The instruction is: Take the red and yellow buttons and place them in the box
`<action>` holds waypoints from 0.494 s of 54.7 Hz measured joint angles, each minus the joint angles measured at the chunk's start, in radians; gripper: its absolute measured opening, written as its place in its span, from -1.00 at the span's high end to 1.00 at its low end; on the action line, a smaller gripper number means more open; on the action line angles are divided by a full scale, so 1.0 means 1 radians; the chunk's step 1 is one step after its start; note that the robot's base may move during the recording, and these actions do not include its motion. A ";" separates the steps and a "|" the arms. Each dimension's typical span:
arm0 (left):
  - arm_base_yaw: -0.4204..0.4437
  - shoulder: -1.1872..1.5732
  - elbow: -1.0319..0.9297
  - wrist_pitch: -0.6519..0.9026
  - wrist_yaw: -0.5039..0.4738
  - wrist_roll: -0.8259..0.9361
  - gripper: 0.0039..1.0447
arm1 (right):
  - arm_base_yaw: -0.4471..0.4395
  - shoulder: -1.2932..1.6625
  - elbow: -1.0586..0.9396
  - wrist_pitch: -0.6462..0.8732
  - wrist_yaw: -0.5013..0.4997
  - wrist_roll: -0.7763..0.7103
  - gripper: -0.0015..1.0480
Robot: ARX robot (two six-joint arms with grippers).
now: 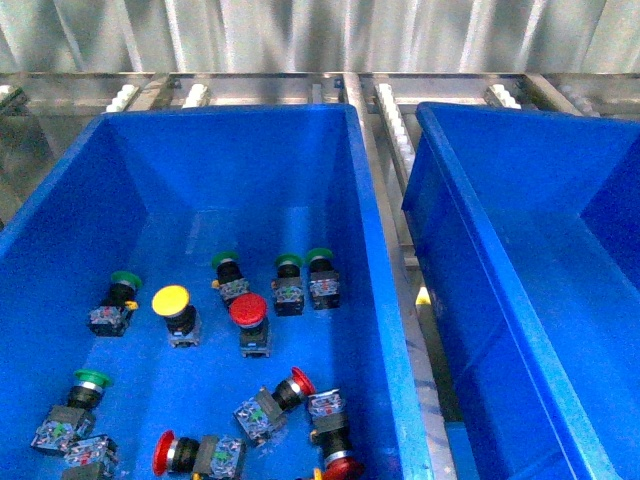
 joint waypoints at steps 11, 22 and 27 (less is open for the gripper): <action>-0.088 0.345 0.167 0.188 0.054 0.080 -0.85 | 0.000 0.000 0.000 0.000 0.000 0.000 -0.86; -0.140 0.554 0.304 0.219 0.046 0.103 -0.85 | 0.000 0.000 0.000 0.000 0.000 0.000 -0.86; -0.151 0.650 0.364 0.217 0.038 0.074 -0.85 | 0.000 0.000 0.000 0.000 0.000 0.000 -0.86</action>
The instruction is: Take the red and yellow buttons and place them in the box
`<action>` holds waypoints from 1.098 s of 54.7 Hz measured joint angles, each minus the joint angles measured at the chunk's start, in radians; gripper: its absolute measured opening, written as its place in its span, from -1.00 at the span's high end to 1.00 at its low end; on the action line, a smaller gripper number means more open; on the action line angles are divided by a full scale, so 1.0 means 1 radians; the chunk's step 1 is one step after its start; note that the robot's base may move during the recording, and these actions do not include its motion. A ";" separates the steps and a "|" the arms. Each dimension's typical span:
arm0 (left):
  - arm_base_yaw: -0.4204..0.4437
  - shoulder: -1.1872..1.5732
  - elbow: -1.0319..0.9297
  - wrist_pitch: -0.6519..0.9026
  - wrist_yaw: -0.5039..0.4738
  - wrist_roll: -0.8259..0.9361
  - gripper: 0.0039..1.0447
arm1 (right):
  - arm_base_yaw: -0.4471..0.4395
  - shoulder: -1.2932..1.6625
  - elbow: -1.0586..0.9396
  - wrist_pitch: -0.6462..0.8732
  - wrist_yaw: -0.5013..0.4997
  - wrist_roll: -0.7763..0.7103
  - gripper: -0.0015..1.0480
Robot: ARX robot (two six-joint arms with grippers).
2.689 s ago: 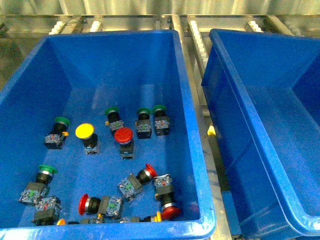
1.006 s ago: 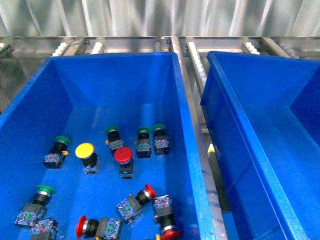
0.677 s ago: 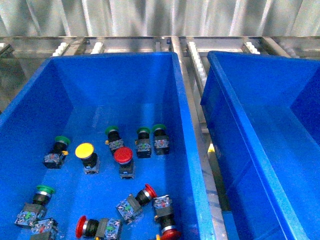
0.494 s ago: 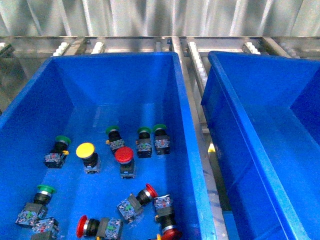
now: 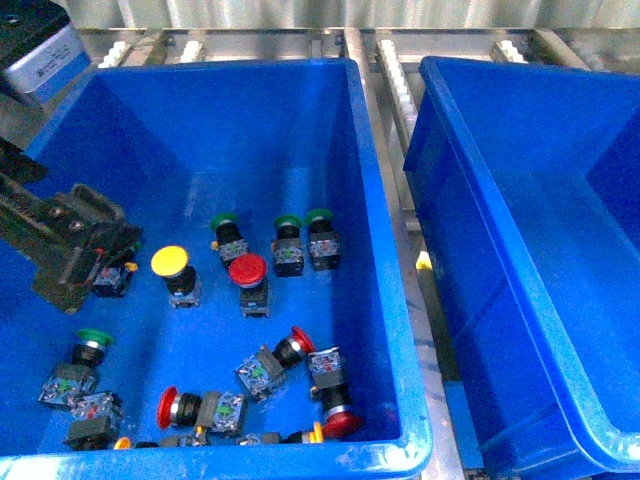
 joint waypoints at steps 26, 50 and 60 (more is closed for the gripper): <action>-0.107 0.432 0.254 0.057 -0.016 -0.109 -0.85 | 0.000 0.000 0.000 0.000 0.000 0.000 -0.86; -0.129 0.605 0.410 0.041 -0.012 -0.108 -0.85 | 0.000 0.000 0.000 0.000 0.000 0.000 -0.86; -0.130 0.645 0.437 0.037 -0.009 -0.103 -0.85 | 0.000 0.000 0.000 0.000 0.000 0.000 -0.86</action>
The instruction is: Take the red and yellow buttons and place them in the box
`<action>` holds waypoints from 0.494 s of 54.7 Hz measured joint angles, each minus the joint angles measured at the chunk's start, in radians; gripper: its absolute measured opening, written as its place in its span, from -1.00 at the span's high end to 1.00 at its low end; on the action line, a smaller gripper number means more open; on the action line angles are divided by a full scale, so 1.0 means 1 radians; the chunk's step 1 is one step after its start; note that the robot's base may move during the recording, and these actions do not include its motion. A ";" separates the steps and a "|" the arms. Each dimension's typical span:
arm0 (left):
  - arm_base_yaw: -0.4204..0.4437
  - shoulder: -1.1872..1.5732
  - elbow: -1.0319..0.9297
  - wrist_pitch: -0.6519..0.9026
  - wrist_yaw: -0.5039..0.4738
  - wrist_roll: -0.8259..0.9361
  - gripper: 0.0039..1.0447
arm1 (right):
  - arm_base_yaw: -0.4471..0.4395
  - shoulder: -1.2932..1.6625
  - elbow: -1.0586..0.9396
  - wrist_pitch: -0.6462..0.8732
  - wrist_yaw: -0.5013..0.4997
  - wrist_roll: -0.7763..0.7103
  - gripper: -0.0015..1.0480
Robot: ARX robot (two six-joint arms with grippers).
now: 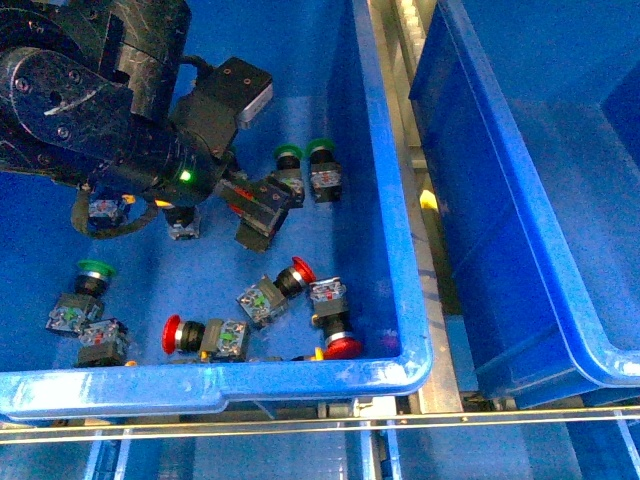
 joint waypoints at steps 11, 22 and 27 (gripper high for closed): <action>-0.010 0.033 0.035 -0.010 0.011 0.000 -0.85 | 0.000 0.000 0.000 0.000 0.000 0.000 -0.86; -0.016 0.054 0.049 -0.012 0.016 -0.001 -0.85 | 0.000 0.000 0.000 0.000 0.000 0.000 -0.86; -0.018 0.058 0.051 -0.012 0.018 -0.004 -0.85 | 0.000 0.000 0.000 0.000 0.000 0.000 -0.86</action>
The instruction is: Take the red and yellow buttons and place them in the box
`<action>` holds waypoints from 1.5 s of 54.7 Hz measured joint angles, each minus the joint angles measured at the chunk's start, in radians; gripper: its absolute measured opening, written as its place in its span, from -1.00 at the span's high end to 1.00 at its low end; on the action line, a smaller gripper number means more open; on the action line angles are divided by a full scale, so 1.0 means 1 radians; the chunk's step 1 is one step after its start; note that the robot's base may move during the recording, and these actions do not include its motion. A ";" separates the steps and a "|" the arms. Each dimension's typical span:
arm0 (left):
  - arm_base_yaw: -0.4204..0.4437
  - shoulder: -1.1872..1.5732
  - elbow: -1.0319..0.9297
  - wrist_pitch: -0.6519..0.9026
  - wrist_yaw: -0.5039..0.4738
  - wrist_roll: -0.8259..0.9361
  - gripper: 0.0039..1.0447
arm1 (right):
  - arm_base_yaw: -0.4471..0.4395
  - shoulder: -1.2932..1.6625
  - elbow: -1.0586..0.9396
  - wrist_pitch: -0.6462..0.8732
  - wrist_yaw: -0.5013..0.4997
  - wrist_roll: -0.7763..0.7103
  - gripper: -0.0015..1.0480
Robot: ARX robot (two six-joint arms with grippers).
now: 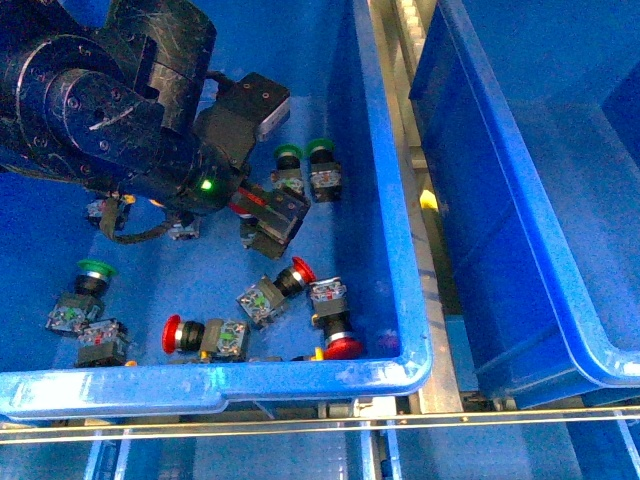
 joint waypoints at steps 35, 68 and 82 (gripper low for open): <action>0.001 0.000 0.006 -0.002 -0.010 -0.041 0.30 | 0.000 0.000 0.000 0.000 0.000 0.000 -0.86; 0.121 -0.289 -0.259 -0.013 0.112 -0.430 0.30 | 0.000 0.000 0.000 0.000 0.000 0.000 -0.86; 0.153 -0.438 -0.328 -0.055 0.294 -0.801 0.31 | 0.000 0.000 0.000 0.000 0.000 0.000 -0.86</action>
